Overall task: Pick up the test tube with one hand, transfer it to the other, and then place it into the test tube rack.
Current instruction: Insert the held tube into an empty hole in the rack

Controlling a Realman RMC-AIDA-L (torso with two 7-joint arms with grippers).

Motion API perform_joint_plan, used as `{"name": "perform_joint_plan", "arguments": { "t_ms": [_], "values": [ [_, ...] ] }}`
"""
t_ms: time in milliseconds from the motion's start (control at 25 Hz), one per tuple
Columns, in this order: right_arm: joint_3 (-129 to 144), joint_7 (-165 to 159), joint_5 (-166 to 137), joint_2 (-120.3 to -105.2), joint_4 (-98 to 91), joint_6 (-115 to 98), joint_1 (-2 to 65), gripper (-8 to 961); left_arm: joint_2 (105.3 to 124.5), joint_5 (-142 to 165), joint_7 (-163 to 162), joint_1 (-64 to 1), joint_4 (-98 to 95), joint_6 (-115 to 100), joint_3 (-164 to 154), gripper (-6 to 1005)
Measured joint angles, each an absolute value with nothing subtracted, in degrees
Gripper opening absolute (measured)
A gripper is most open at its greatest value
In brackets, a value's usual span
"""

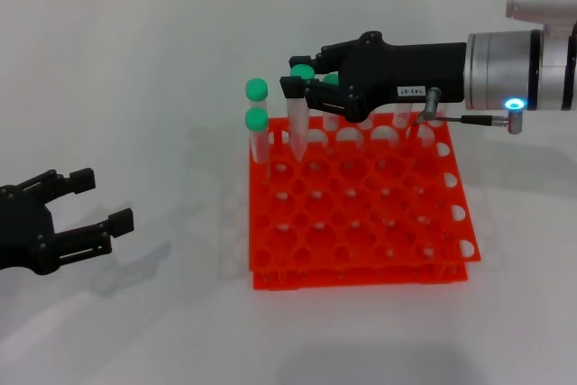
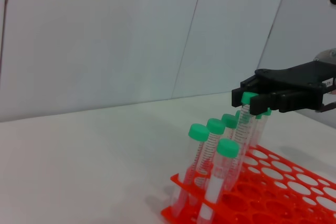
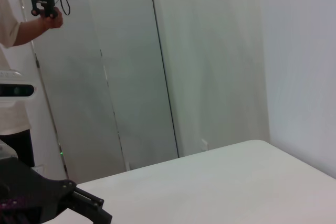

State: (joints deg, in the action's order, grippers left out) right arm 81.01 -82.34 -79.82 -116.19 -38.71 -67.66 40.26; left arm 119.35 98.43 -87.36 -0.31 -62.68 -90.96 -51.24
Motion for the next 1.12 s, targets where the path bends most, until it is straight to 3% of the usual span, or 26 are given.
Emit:
{"name": "perform_joint_plan", "arguments": {
  "t_ms": [1120],
  "values": [
    [84.69, -79.96, -76.21, -116.19, -37.2, -65.89, 40.09, 261, 119.26, 98.51, -86.41, -1.38, -61.16, -90.87, -51.24, 880]
  ]
}}
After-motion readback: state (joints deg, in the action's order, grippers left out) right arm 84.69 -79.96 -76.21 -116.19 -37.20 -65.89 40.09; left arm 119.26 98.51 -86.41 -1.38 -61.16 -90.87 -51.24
